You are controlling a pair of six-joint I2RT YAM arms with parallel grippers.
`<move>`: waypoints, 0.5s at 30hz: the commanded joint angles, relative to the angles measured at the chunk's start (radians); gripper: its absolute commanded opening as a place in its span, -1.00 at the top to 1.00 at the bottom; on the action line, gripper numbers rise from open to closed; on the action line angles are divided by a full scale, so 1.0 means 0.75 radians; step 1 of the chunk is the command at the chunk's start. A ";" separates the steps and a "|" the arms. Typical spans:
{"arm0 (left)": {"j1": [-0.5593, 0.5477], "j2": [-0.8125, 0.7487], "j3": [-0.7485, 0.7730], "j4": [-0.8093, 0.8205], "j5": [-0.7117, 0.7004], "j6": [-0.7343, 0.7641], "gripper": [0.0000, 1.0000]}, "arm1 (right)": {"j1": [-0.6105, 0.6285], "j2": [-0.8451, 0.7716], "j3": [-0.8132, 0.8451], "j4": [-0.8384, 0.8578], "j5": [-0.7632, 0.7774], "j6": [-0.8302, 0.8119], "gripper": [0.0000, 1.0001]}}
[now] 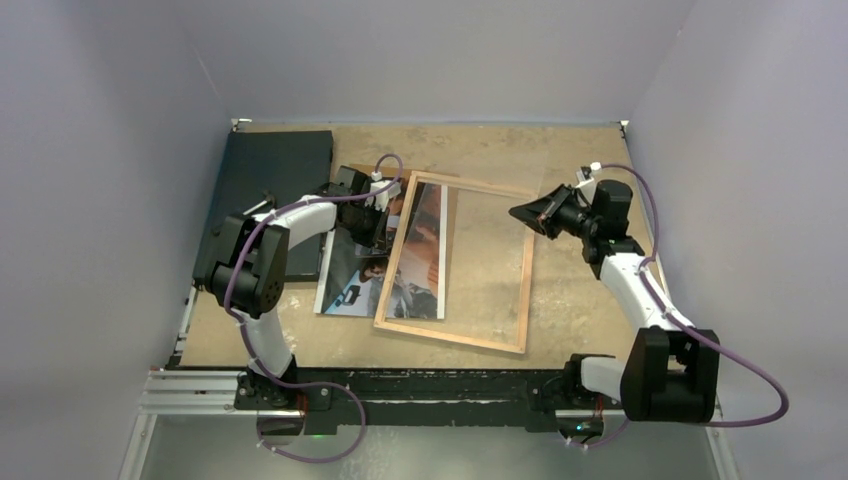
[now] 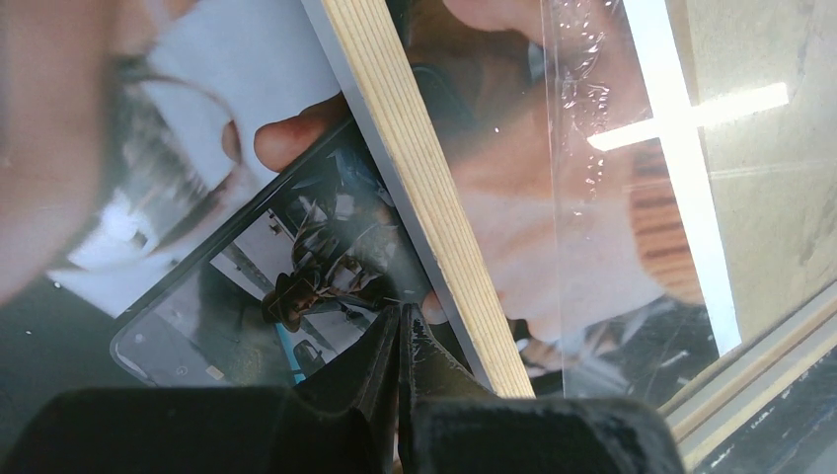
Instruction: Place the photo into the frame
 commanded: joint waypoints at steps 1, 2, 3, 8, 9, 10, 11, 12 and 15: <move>0.006 -0.037 0.001 0.013 0.032 0.006 1.00 | -0.016 -0.001 -0.019 0.088 -0.082 -0.022 1.00; 0.006 -0.035 0.001 0.013 0.033 0.004 1.00 | -0.016 0.003 -0.025 0.096 -0.087 -0.020 1.00; 0.006 -0.034 0.001 0.015 0.034 0.003 1.00 | -0.016 0.007 -0.031 0.103 -0.090 -0.018 1.00; 0.005 -0.033 0.001 0.016 0.034 0.001 1.00 | -0.016 0.026 -0.054 0.137 -0.109 -0.007 1.00; 0.007 -0.034 0.002 0.017 0.034 0.001 1.00 | -0.016 0.025 -0.059 0.143 -0.114 -0.004 1.00; 0.006 -0.031 0.000 0.017 0.035 0.001 1.00 | -0.016 0.024 -0.060 0.146 -0.123 0.000 1.00; 0.006 -0.029 0.000 0.019 0.036 0.000 1.00 | -0.017 0.024 -0.064 0.145 -0.131 0.004 1.00; 0.006 -0.028 0.000 0.019 0.036 -0.002 1.00 | -0.020 0.024 -0.063 0.146 -0.143 0.006 1.00; 0.006 -0.022 0.004 0.020 0.038 -0.005 1.00 | -0.035 0.018 -0.063 0.145 -0.163 0.005 1.00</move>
